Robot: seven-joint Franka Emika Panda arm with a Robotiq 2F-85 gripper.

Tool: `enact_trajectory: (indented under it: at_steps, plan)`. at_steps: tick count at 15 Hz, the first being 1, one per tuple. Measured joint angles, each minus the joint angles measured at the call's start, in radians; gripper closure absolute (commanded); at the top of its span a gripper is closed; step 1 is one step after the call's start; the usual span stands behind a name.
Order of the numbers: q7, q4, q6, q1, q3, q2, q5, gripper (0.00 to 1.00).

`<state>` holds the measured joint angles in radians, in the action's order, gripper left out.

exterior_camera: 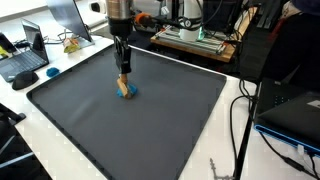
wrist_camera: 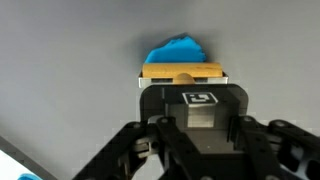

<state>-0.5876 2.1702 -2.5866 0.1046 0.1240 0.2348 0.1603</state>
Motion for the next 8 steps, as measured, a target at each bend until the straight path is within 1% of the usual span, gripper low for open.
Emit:
enact_trajectory:
  at_steps: [8]
  plan:
    - [0.195,-0.126,0.178,-0.045,-0.028,0.055,-0.109,0.78]
